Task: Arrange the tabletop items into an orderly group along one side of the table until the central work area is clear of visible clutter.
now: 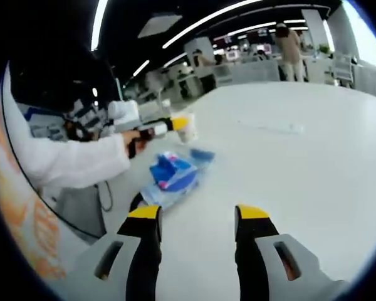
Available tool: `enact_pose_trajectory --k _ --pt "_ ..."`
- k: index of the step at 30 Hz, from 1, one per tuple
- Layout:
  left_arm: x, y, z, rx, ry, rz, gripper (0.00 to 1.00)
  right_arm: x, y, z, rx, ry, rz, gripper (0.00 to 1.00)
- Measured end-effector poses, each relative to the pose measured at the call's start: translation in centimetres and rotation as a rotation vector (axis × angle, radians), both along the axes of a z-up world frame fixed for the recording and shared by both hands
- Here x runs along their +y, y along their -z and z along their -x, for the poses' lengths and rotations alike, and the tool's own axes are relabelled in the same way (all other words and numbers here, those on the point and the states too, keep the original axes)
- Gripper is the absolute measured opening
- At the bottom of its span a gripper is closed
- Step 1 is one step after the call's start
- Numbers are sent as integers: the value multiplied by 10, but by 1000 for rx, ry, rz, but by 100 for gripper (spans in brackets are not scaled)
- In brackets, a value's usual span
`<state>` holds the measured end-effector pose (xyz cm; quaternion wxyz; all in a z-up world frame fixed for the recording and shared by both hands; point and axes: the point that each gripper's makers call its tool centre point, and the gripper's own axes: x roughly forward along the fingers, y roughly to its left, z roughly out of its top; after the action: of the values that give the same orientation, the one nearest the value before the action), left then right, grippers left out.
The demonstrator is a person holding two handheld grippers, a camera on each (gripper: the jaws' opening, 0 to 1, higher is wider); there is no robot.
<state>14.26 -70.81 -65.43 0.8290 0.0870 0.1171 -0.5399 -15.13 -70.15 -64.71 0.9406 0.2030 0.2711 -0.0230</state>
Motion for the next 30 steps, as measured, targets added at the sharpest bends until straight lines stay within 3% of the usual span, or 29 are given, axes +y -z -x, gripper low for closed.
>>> enact_pose_trajectory --k 10,17,21,26,30 --pt "6 28 -22 25 -71 -37 35 -7 7 -5 8 27 -51 45" --pt "5 31 -28 10 -64 -48 35 -2 9 -7 10 21 -68 46" --pt "6 35 -37 31 -107 -32 35 2 8 -12 -14 36 -130 47" --pt "3 36 -35 13 -100 -48 36 6 8 -16 -14 20 -127 47" --pt "9 39 -36 34 -123 -58 37 9 6 -19 -25 18 -147 47"
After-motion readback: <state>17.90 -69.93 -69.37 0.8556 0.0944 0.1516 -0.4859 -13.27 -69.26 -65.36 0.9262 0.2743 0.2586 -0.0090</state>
